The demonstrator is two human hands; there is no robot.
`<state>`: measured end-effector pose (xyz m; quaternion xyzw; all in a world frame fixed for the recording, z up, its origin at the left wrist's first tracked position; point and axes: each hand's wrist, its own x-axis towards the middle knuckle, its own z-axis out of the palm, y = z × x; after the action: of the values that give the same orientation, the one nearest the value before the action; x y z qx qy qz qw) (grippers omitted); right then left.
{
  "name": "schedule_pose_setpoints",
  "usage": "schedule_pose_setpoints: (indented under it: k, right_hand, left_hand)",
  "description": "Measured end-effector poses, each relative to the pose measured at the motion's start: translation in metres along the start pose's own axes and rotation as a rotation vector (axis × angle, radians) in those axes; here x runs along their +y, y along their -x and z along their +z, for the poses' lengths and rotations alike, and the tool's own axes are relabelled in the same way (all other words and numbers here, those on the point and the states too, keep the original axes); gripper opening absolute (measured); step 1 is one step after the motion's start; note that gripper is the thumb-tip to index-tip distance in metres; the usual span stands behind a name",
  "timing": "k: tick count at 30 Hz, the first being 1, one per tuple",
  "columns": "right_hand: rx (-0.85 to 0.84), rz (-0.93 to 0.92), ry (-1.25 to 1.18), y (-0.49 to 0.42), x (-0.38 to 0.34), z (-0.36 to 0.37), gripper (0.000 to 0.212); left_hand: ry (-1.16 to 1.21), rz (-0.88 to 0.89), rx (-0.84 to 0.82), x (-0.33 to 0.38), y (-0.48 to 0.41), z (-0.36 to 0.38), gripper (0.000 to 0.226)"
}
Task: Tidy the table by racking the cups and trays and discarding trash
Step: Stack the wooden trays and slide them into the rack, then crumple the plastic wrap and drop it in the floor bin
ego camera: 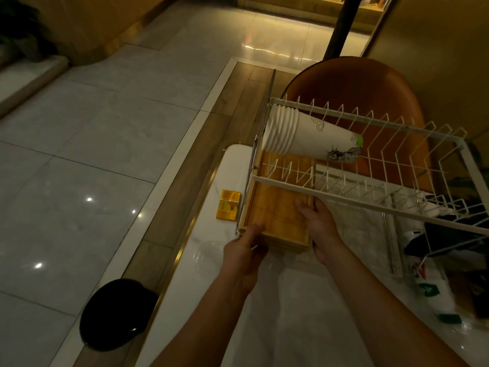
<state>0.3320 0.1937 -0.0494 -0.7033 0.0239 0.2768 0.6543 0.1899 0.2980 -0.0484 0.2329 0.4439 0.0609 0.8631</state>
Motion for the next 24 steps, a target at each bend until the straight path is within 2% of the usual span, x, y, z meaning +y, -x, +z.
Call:
schedule_pose_setpoints:
  k: [7,12,20,22,24]
  right_hand:
    - [-0.005,-0.003,0.032,0.002,-0.002,-0.001,0.029]
    - [0.001,-0.015,0.075,0.003,-0.006,0.003,0.027]
    - [-0.015,-0.008,0.053,0.022,-0.016,-0.001,0.041]
    - [-0.024,-0.001,0.033,0.034,-0.017,-0.006,0.030]
    - [0.014,0.008,0.034,0.050,-0.013,-0.017,0.022]
  left_hand:
    - [0.037,-0.017,-0.003,0.000,0.004,0.001,0.058]
    - [-0.023,-0.036,0.028,-0.001,0.003,0.001,0.066]
    - [-0.216,-0.001,0.042,0.006,0.018,-0.011,0.099]
    - [-0.293,0.078,0.089,0.006,0.026,-0.025,0.093]
    - [-0.461,0.242,0.162,0.003,0.036,-0.047,0.065]
